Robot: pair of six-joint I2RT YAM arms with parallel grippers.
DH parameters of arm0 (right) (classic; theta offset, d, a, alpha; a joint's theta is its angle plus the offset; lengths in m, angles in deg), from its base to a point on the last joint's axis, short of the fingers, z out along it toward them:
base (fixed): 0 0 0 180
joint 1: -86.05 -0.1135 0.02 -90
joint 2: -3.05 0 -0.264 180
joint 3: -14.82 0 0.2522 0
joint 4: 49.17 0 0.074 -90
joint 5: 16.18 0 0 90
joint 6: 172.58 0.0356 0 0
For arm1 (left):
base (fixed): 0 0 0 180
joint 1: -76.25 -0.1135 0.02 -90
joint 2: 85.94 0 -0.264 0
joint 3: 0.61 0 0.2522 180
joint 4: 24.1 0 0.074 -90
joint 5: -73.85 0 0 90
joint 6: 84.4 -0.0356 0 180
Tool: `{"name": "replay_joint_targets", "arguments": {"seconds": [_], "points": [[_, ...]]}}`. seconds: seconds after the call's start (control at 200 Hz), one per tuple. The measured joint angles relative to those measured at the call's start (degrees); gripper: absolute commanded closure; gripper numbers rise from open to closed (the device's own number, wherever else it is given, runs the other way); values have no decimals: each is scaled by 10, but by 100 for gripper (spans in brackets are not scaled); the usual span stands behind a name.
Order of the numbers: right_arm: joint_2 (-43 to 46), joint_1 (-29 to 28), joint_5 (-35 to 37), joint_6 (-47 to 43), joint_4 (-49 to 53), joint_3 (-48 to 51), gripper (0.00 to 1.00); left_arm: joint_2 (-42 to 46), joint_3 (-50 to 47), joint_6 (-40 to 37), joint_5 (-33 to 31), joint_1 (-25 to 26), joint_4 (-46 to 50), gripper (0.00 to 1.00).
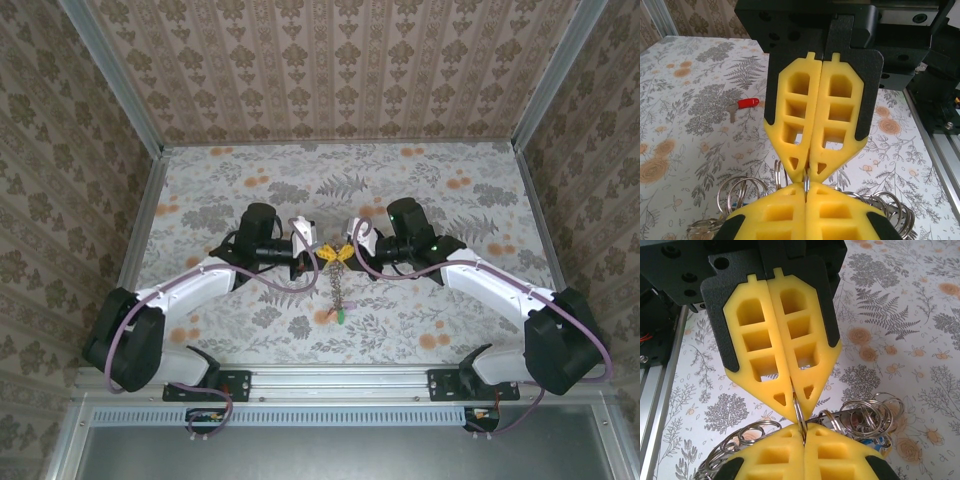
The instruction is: Put the keys on the keyring
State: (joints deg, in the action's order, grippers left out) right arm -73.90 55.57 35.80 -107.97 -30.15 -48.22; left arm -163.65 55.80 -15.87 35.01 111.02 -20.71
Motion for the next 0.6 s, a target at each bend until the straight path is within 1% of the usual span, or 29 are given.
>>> {"name": "replay_joint_targets", "arguments": {"seconds": [0.05,0.11,0.31,0.445,0.6], "points": [[-2,-1,-1,-4,11,-5,100,2,1,-4,0,1,9,86],[-4,-2,0,-10,29,-12,100,5,4,-13,-1,0,23,85],[-10,-3,12,-32,84,-38,100,6,40,-43,-5,1,79,77],[-10,-4,18,-43,102,-49,100,6,57,-60,-9,2,110,74],[-11,-7,20,-47,110,-52,100,0,76,-74,-11,8,141,73]]}}
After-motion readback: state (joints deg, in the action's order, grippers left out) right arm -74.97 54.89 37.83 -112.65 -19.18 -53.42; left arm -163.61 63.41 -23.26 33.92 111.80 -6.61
